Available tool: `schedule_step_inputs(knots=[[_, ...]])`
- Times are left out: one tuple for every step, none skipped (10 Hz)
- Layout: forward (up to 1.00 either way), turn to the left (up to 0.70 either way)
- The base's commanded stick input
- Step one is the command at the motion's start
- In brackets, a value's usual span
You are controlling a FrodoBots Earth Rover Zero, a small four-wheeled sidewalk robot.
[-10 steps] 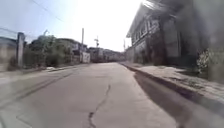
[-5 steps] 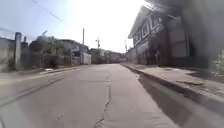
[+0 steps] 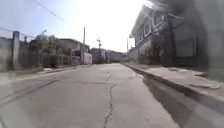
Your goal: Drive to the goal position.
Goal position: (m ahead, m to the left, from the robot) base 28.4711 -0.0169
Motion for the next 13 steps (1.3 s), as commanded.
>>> schedule_step_inputs(knots=[[0.85, 0.0], [0.85, 0.0], [0.85, 0.0], [0.85, -0.02], [0.85, 0.0], [0.85, -0.02], [0.85, -0.02], [0.85, -0.02], [0.85, -0.02], [0.85, -0.02], [0.85, -0.05], [0.85, -0.22], [0.85, -0.3]])
